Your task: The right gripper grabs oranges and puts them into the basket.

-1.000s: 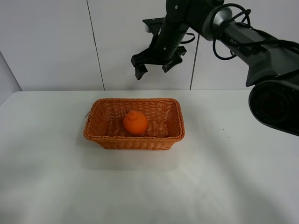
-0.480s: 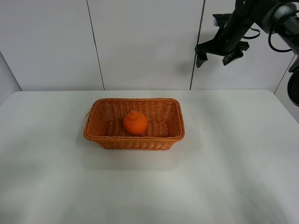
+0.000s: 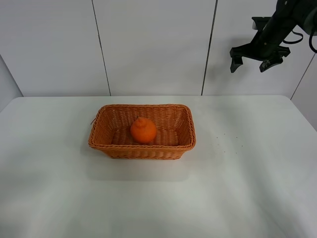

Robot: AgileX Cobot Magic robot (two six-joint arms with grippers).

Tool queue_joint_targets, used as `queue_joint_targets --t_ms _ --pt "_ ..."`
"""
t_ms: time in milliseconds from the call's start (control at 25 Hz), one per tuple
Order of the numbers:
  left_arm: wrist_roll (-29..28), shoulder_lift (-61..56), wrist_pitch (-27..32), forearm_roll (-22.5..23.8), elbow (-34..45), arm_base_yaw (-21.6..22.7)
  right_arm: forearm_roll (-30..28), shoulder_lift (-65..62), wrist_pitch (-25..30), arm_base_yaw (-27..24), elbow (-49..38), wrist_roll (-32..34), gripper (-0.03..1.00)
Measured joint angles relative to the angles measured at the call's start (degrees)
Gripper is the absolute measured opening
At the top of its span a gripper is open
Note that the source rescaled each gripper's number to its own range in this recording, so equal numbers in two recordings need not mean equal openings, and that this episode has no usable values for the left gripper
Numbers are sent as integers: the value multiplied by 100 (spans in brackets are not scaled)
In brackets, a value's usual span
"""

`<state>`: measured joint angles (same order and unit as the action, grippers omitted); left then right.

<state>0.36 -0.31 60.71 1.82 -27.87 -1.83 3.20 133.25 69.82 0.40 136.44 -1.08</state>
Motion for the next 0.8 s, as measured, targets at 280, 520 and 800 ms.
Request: queue_joint_targets --t_ms 280,520,800 --pt "0 0 0 0 0 0 0 -1030 -6 0 -1412 0 100" --pt "0 0 0 0 0 0 0 -2758 -12 0 -3633 -6 100" --pt "0 0 0 0 0 0 16 -5262 -12 0 -6761 -55 100"
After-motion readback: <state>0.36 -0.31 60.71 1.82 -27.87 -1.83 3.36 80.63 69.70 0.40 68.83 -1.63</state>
